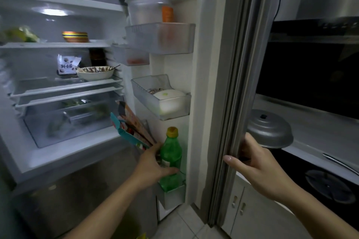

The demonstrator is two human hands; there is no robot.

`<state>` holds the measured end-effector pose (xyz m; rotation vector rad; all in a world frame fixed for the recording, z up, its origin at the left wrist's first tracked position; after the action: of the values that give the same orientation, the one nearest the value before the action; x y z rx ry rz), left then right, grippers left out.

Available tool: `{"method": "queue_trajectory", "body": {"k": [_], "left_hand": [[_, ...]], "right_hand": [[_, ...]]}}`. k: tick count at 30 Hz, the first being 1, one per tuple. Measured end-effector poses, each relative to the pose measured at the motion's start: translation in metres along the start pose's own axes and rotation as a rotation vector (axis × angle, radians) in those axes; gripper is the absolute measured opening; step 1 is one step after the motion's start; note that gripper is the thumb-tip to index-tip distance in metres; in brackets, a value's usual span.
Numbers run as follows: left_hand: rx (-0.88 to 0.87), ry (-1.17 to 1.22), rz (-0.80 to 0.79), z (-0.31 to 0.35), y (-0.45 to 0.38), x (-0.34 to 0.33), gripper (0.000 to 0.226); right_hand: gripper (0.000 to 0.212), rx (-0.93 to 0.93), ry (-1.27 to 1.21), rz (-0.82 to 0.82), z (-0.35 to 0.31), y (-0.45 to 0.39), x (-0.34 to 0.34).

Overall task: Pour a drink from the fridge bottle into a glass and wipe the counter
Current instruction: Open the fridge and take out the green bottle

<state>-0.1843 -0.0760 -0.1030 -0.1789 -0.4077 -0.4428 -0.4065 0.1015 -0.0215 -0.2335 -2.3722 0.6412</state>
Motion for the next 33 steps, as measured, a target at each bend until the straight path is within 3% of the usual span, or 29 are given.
{"method": "queue_trajectory", "body": {"k": [10,17,22,28,33], "left_hand": [[-0.035,0.068,0.128,0.014,0.019,0.002,0.07],[-0.169,0.146,0.249,0.045,0.061,0.03,0.057],[-0.285,0.079,0.291,0.091,0.099,0.051,0.056],[-0.305,0.064,0.16,0.137,0.147,0.047,0.061],[-0.298,0.018,0.049,0.154,0.166,0.005,0.065]], "right_hand": [[0.027,-0.013,0.04,-0.047,0.007,-0.006,0.005],[0.034,0.041,0.021,-0.094,-0.001,-0.011,0.002],[0.035,0.077,0.012,-0.1,-0.01,-0.014,-0.007],[0.056,0.116,0.044,-0.163,-0.018,-0.011,-0.02],[0.059,0.082,0.012,-0.218,-0.026,0.007,-0.012]]}}
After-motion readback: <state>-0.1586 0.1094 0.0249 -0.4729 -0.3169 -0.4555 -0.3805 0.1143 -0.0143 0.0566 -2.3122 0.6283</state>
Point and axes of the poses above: each hand's wrist, its own y-axis away from the middle knuckle, its own x-axis out of the back of the hand, z = x × y, the point moved 4 cm from there along -y, towards the middle knuckle, and after that the axes turned 10 degrees about x, right-handed, at the moved point
